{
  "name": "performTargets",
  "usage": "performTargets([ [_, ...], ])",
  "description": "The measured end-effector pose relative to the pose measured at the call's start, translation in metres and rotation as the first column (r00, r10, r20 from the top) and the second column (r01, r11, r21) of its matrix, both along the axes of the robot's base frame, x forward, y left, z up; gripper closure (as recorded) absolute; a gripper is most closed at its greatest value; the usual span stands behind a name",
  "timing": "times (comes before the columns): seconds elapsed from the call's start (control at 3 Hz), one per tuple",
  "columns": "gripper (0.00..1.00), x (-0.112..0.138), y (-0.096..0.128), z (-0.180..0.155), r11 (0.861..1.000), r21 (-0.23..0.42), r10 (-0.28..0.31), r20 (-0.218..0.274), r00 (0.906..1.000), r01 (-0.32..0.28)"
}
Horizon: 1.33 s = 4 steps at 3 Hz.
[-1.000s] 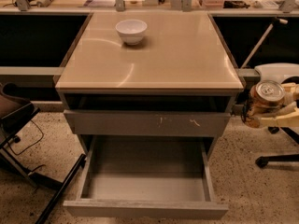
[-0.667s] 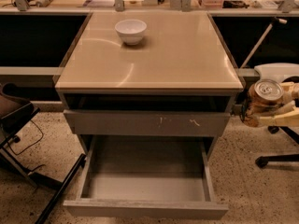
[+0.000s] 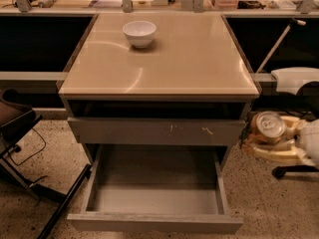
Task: Place orange can into middle drawer
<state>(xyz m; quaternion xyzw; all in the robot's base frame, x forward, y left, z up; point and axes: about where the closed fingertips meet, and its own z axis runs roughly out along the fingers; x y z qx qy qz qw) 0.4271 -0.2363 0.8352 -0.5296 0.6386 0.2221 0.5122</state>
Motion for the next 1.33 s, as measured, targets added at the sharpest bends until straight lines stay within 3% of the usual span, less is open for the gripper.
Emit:
performTargets([
  [0.33, 1.0, -0.006, 0.045, -0.055, 0.999, 0.03, -0.013, 0.027, 0.9995, 0.013],
  [0.67, 1.0, -0.017, 0.097, -0.163, 0.999, -0.025, -0.05, -0.094, 0.9944, 0.047],
  [1.0, 1.0, -0.017, 0.097, -0.163, 0.999, -0.024, -0.05, -0.093, 0.9944, 0.048],
  [1.33, 1.0, 0.005, 0.105, -0.194, 0.997, -0.022, -0.082, -0.112, 0.9904, 0.08],
])
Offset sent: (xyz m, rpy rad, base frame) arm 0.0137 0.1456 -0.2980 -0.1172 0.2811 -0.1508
